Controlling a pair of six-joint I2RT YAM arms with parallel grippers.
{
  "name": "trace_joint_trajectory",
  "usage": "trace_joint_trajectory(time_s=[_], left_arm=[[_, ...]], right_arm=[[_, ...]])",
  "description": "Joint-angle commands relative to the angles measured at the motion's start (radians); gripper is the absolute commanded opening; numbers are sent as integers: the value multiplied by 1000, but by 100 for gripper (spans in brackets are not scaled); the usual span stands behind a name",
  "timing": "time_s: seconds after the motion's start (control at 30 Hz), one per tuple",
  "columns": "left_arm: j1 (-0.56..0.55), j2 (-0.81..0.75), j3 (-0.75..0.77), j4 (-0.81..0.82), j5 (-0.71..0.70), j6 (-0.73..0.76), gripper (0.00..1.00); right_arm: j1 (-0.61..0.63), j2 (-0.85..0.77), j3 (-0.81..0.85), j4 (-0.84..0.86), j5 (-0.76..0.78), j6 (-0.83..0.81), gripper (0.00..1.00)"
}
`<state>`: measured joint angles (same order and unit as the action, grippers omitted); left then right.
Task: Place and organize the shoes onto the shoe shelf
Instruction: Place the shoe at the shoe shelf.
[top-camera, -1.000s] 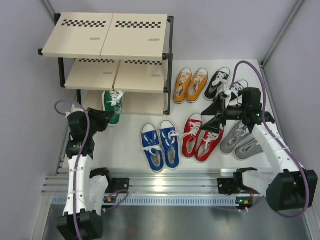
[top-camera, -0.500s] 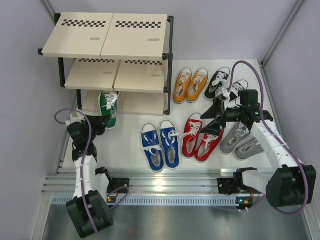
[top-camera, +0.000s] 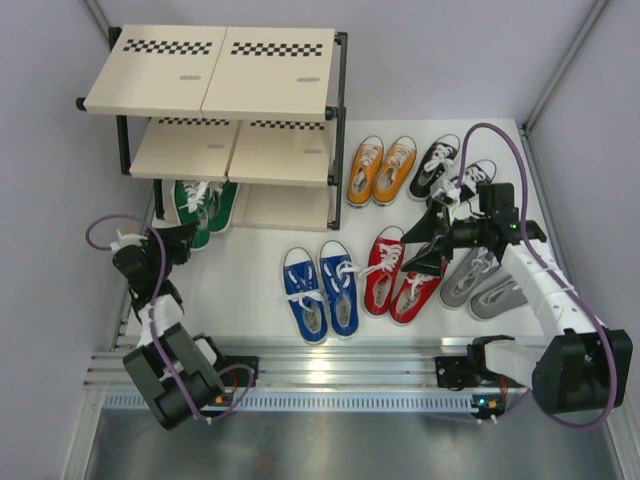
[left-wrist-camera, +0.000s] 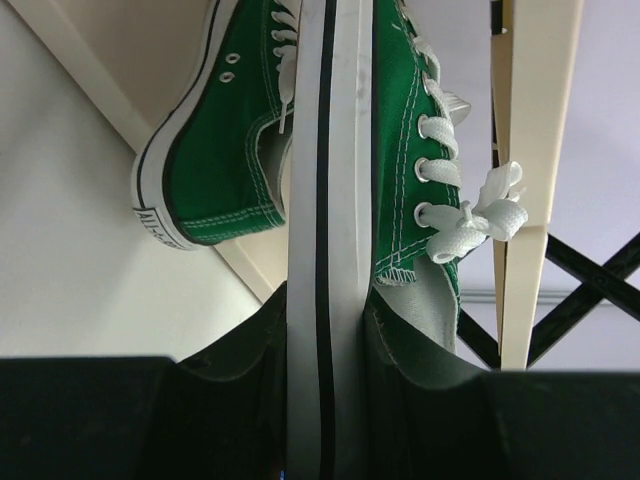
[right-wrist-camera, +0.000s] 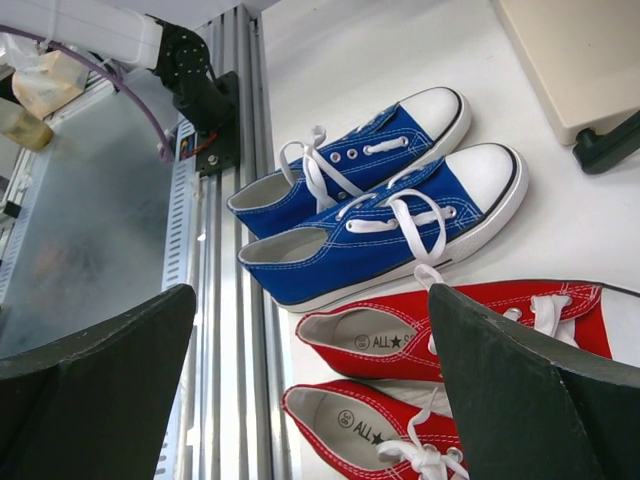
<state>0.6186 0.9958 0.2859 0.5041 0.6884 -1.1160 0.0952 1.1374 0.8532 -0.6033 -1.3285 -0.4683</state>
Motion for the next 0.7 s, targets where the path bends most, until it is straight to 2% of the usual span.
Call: trace_joint_trajectory(time_s=[0.0, 0.23, 0.67], left_arm=[[20, 61, 99, 221, 53, 18, 0], [23, 188, 194, 229, 56, 105, 0], [20, 366, 249, 243, 83, 170, 0]], right_arm=[[-18, -7, 58, -16, -57, -55, 99], [-18, -10, 78, -91, -67, -127, 99], [-18, 12, 107, -197, -84, -231, 100]])
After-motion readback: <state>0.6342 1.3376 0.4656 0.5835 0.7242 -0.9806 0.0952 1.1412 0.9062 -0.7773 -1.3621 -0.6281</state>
